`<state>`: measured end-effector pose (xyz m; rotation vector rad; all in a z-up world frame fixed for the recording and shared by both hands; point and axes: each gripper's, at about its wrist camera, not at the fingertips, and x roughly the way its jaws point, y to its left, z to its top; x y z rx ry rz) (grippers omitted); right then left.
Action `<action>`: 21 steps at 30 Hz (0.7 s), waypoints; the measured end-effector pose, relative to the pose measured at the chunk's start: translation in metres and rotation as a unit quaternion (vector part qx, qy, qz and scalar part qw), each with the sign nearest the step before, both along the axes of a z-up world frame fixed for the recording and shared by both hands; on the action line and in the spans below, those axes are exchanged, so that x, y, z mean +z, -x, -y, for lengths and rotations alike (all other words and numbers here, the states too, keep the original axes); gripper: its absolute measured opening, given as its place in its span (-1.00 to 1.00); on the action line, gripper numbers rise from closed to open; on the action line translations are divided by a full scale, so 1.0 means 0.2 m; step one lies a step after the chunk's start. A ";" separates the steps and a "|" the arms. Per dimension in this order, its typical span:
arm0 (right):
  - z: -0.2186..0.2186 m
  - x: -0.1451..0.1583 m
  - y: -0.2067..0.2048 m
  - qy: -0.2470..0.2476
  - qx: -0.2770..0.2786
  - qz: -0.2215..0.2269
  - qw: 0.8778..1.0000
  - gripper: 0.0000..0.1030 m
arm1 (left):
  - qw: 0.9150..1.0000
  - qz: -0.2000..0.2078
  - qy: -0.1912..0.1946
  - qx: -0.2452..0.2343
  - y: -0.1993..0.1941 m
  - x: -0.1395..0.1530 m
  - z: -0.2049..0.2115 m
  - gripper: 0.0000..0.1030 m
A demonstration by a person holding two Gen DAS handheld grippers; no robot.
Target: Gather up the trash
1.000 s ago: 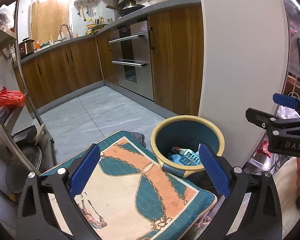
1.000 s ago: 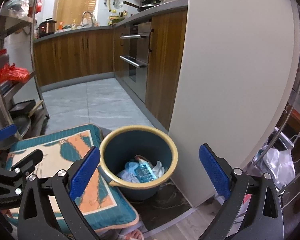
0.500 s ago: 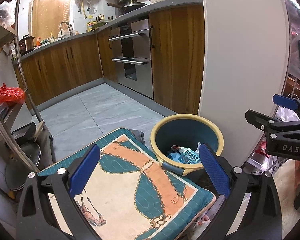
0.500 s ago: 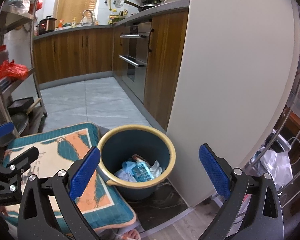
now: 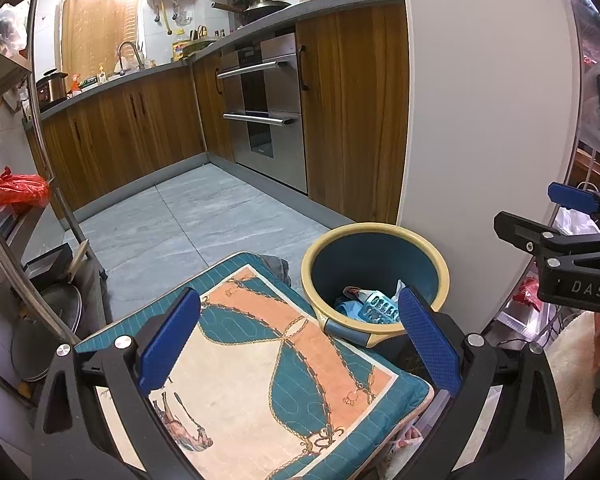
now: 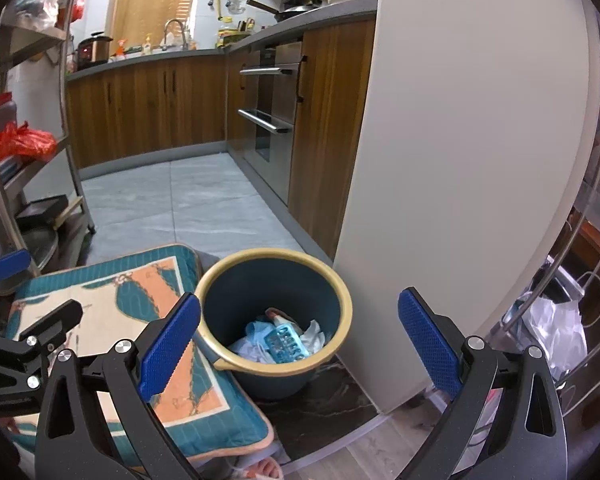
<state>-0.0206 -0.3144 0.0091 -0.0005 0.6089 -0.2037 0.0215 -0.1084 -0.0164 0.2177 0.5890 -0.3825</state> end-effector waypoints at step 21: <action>0.00 0.00 0.00 -0.001 -0.001 -0.001 1.000 0.91 | 1.000 -0.002 -0.008 -0.003 0.00 -0.02 0.03 0.89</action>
